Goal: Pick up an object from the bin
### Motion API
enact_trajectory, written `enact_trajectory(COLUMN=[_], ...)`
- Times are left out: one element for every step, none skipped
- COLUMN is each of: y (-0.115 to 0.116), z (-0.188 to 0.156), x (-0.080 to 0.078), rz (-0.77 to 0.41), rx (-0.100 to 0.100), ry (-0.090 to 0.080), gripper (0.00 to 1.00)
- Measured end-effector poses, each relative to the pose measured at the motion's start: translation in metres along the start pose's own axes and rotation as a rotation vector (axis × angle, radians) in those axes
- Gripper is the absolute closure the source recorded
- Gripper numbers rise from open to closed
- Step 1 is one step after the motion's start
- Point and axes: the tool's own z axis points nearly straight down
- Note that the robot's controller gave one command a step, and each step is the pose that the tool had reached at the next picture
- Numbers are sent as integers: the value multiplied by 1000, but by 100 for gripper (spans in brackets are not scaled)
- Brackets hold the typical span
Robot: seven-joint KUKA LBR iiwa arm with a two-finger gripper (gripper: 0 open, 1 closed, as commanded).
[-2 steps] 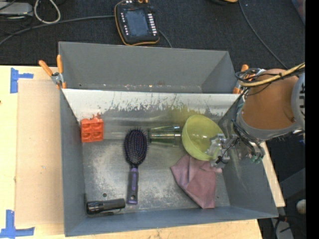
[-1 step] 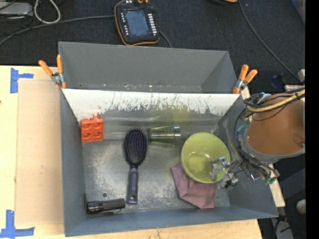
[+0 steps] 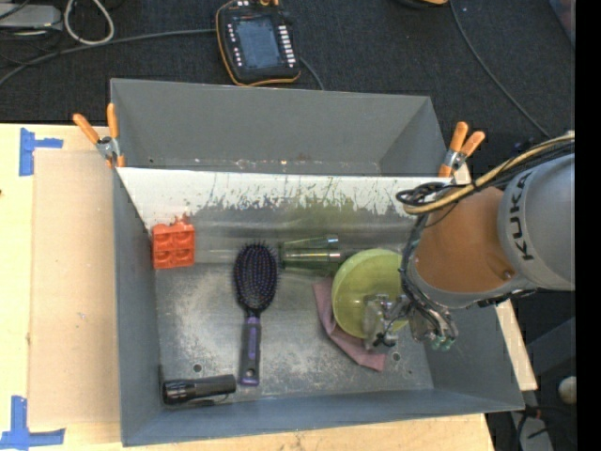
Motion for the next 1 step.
enact_trajectory(y=[0], z=[0], x=[0], rz=[-1], rx=[0], ry=[0], gripper=[100])
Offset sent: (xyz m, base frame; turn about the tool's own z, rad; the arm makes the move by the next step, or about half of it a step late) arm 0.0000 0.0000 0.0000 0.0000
